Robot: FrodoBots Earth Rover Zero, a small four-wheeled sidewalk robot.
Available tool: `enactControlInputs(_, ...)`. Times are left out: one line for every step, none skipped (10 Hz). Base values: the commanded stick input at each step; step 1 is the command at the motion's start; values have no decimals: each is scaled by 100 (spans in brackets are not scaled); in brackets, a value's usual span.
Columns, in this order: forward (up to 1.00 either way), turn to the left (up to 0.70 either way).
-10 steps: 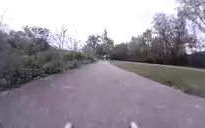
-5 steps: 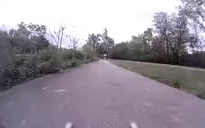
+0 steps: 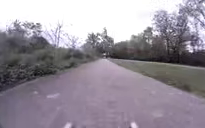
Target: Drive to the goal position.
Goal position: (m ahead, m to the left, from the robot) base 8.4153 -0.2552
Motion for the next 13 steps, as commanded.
enactControlInputs(70, 0)
enactControlInputs(70, 0)
enactControlInputs(70, 0)
enactControlInputs(70, 0)
enactControlInputs(70, 0)
enactControlInputs(70, 0)
enactControlInputs(70, 0)
enactControlInputs(70, 0)
enactControlInputs(70, 0)
enactControlInputs(70, 0)
enactControlInputs(70, 0)
enactControlInputs(70, 0)
enactControlInputs(70, 0)
